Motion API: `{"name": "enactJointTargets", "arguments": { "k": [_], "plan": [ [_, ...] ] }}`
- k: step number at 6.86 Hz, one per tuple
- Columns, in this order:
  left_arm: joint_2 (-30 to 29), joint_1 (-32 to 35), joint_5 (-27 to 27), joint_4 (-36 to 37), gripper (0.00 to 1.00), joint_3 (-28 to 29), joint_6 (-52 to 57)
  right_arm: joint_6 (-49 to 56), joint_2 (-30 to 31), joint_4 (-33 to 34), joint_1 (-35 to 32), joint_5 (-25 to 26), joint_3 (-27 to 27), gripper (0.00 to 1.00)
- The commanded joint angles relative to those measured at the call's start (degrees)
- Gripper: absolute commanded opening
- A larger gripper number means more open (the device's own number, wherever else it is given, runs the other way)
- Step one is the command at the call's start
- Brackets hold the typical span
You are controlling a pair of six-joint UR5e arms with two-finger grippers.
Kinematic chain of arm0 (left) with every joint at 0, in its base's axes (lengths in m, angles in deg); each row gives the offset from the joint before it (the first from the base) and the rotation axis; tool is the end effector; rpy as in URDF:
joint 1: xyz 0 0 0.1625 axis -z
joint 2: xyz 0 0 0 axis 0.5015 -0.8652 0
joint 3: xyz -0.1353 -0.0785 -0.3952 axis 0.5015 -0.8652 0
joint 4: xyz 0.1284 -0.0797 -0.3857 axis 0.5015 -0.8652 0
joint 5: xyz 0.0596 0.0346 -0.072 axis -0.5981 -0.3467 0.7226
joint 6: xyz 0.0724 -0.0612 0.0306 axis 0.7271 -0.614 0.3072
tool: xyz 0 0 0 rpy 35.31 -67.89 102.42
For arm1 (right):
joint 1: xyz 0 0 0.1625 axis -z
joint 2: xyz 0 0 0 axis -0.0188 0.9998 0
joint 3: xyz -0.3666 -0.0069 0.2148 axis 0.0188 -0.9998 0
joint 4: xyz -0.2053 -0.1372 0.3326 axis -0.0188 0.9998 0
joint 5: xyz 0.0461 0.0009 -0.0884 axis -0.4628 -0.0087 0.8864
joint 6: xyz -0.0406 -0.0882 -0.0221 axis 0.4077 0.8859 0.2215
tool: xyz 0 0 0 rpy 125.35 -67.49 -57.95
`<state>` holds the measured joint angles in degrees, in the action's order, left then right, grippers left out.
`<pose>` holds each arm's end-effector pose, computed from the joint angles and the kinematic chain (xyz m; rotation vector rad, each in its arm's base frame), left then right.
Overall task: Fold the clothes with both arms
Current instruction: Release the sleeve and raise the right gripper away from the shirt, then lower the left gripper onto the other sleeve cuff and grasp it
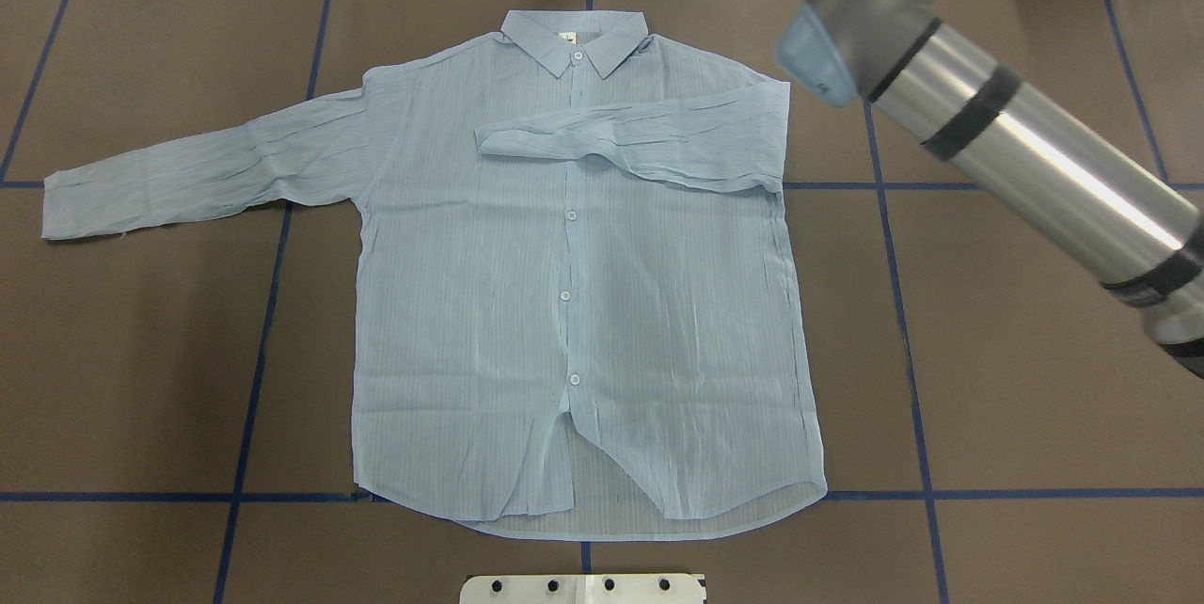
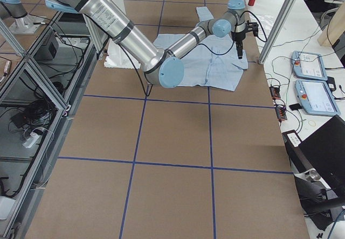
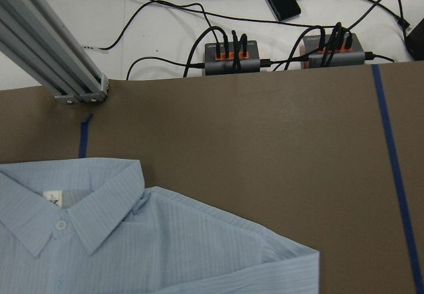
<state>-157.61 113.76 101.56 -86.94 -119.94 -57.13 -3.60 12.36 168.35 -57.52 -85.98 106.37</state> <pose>-0.0154 -0.5146 0.5799 0.6801 0.7982 0.0620 -0.3198 -0.7001 0.2179 0.2948 -0.7944 0.1480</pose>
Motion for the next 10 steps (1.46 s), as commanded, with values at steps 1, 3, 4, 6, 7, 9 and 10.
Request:
{"name": "enactJointTargets", "arguments": {
  "k": [1, 3, 4, 6, 7, 9, 10],
  "plan": [
    [0.08, -9.00, -8.53, -17.23, 1.00, 9.21, -17.74, 16.55, 12.95, 1.17, -10.61, -10.45, 9.84, 1.00],
    [0.00, -16.65, -13.76, -21.14, 0.84, 11.95, -31.18, 24.08, 20.36, 1.08, -16.00, -15.23, 14.15, 1.00],
    [0.08, -20.43, -16.73, -21.85, 0.75, 12.31, -36.22, 24.09, 21.78, 0.99, -16.72, -15.51, 15.47, 1.00],
    [0.09, -22.92, -17.90, -27.18, 0.72, 17.04, -36.36, 24.09, 22.85, 0.73, -16.73, -15.42, 16.71, 1.00],
    [0.17, -23.54, -17.90, -27.30, 0.72, 17.23, -36.27, 24.09, 23.20, 0.64, -16.73, -15.42, 16.80, 1.00],
    [0.69, -25.03, -17.90, -27.30, 0.72, 17.32, -35.92, 24.09, 23.90, 0.46, -16.73, -14.90, 17.07, 1.00],
    [1.40, -25.12, -17.90, -27.30, 0.72, 17.32, -35.75, 24.09, 24.34, 0.38, -16.73, -14.63, 17.16, 1.00]
  ]
}}
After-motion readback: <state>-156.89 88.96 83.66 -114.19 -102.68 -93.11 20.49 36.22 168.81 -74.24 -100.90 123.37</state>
